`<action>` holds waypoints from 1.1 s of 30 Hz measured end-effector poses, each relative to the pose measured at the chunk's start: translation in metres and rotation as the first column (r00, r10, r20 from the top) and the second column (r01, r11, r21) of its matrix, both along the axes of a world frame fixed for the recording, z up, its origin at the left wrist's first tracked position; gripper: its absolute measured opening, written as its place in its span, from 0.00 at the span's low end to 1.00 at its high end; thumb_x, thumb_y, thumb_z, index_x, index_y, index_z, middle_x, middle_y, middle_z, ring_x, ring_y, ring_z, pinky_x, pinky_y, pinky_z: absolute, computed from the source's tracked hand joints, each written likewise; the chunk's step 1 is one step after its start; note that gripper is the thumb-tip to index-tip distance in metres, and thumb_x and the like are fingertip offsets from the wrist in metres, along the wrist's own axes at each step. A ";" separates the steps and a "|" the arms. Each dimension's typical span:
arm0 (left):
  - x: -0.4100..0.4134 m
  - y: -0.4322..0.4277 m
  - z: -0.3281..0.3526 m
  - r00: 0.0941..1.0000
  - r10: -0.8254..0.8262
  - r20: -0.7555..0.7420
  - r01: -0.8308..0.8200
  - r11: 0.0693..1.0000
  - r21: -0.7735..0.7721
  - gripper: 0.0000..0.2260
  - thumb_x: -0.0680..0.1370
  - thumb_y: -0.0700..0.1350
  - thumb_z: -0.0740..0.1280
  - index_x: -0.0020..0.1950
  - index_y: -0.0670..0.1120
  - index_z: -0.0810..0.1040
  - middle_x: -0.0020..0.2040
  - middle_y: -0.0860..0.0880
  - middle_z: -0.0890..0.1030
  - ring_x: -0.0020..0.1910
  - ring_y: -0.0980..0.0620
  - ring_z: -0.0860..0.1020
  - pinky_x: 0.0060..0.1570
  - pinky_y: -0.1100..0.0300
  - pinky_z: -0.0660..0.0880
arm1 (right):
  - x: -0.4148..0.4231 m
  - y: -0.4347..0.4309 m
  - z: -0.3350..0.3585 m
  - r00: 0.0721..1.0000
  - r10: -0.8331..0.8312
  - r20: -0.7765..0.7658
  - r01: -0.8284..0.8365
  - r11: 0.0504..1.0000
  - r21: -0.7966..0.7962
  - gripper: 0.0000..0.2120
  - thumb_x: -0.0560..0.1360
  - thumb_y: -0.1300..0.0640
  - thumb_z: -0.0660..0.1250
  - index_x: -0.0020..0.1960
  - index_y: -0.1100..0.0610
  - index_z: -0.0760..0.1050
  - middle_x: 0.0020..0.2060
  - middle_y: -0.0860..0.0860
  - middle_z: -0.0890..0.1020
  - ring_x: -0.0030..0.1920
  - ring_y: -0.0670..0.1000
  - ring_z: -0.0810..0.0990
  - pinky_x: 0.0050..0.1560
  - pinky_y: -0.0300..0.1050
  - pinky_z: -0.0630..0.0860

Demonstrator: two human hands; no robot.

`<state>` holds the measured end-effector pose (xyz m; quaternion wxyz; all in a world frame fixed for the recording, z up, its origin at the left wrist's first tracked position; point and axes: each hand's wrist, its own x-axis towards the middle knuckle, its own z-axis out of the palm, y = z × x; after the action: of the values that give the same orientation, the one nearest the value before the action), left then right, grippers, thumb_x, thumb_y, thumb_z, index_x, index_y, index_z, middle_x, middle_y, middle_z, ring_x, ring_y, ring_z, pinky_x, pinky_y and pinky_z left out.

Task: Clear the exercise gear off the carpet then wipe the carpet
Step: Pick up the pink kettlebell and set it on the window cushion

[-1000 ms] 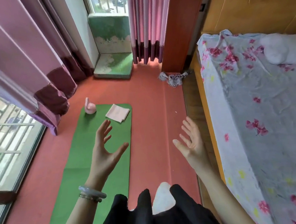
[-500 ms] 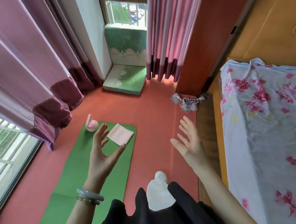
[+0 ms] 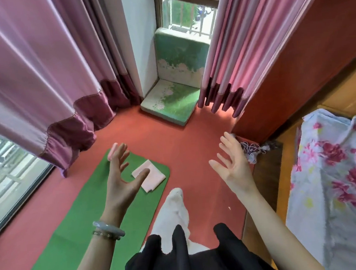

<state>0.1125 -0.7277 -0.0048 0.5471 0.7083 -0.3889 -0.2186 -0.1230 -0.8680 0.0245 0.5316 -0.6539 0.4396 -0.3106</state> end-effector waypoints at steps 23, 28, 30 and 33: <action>0.205 -0.281 -0.003 0.919 0.378 -0.110 -0.383 0.924 -0.019 0.38 0.65 0.47 0.74 0.72 0.54 0.62 0.68 0.57 0.69 0.66 0.58 0.69 0.60 0.62 0.67 | 0.273 -0.338 0.006 0.938 0.345 0.011 -0.345 0.939 -0.010 0.37 0.71 0.66 0.70 0.73 0.46 0.59 0.70 0.46 0.68 0.68 0.41 0.68 0.67 0.42 0.70; 0.234 -0.306 -0.010 0.826 0.544 -0.144 -0.549 0.836 0.008 0.37 0.69 0.40 0.75 0.71 0.57 0.61 0.69 0.54 0.68 0.65 0.55 0.69 0.53 0.70 0.66 | 0.339 -0.386 -0.001 0.869 0.494 0.003 -0.494 0.869 -0.002 0.36 0.71 0.66 0.70 0.73 0.48 0.60 0.70 0.48 0.68 0.68 0.43 0.68 0.64 0.39 0.72; 0.248 -0.321 -0.012 0.782 0.604 -0.156 -0.611 0.792 0.004 0.36 0.69 0.42 0.75 0.70 0.60 0.61 0.67 0.59 0.68 0.66 0.57 0.68 0.57 0.67 0.67 | 0.369 -0.410 -0.005 0.827 0.562 0.007 -0.562 0.827 0.011 0.36 0.71 0.67 0.70 0.73 0.48 0.60 0.69 0.47 0.69 0.68 0.40 0.68 0.65 0.40 0.72; 0.271 -0.345 -0.018 0.713 0.687 -0.143 -0.693 0.721 0.010 0.36 0.69 0.43 0.75 0.71 0.58 0.61 0.64 0.68 0.67 0.66 0.60 0.68 0.66 0.56 0.67 | 0.421 -0.450 -0.009 0.746 0.666 -0.007 -0.666 0.746 -0.003 0.37 0.70 0.64 0.71 0.73 0.47 0.60 0.69 0.46 0.69 0.67 0.38 0.69 0.65 0.43 0.72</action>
<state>0.3831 -1.0727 -0.0228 0.6298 0.7732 -0.0632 -0.0381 0.2980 -1.3180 0.0160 0.6044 -0.7699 0.1787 -0.1002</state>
